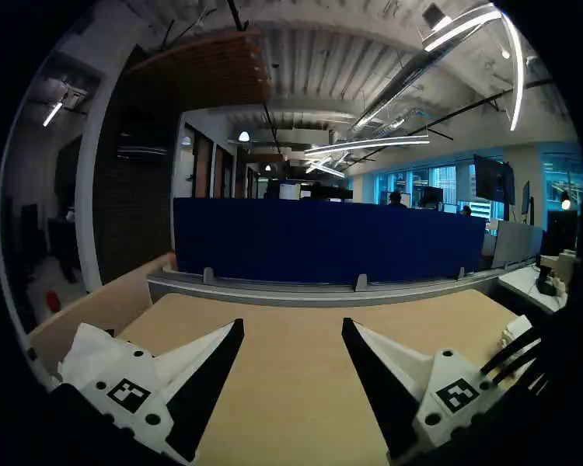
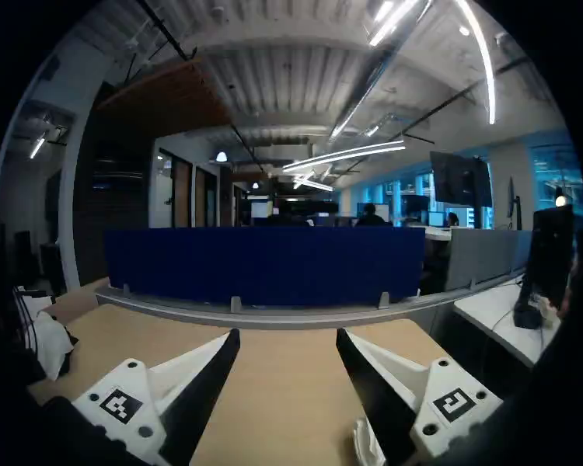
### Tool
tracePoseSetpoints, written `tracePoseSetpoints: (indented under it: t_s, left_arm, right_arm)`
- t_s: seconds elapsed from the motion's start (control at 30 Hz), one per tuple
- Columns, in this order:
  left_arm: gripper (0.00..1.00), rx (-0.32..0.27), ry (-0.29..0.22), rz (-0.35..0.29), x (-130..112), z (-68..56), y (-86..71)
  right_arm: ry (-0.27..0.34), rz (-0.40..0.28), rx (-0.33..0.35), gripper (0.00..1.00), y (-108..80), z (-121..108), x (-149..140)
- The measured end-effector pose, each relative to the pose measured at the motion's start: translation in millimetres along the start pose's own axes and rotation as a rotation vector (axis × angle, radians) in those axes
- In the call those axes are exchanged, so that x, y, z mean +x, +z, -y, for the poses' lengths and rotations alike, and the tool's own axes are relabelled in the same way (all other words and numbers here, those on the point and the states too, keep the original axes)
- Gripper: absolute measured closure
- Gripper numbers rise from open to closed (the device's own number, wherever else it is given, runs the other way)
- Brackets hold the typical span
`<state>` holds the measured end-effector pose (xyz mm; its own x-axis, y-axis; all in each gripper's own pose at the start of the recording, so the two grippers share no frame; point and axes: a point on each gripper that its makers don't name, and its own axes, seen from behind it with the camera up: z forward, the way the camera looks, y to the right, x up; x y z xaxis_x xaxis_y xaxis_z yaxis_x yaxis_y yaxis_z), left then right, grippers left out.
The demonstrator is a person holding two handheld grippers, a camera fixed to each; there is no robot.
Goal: Fold towel
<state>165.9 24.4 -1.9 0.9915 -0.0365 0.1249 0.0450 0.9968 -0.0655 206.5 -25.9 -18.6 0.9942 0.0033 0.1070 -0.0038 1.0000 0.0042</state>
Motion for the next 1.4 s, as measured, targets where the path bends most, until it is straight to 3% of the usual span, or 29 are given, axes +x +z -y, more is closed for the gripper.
tracePoseSetpoints:
  t_s: [0.37, 0.57, 1.07, 1.4]
  left_arm:
    - [0.06, 0.031, 0.123, -0.074, -7.4, 4.0, 0.5]
    - [0.07, 0.033, 0.154, -0.107, -16.5, 5.5, -0.5]
    - [0.07, 0.041, 0.103, -0.122, -78.8, 16.7, 7.1]
    - [0.06, 0.049, 0.082, -0.124, -124.3, 21.3, 12.0]
  right_arm:
    - [-0.013, 0.019, 0.035, 0.00, 4.7, 25.3, 0.0]
    - [-0.047, 0.037, 0.049, 0.00, 10.1, 40.2, -3.1]
    - [-0.069, 0.037, 0.069, 0.00, 16.8, 70.0, -26.8]
    - [-0.062, 0.021, 0.079, 0.00, 21.5, 75.1, -48.5]
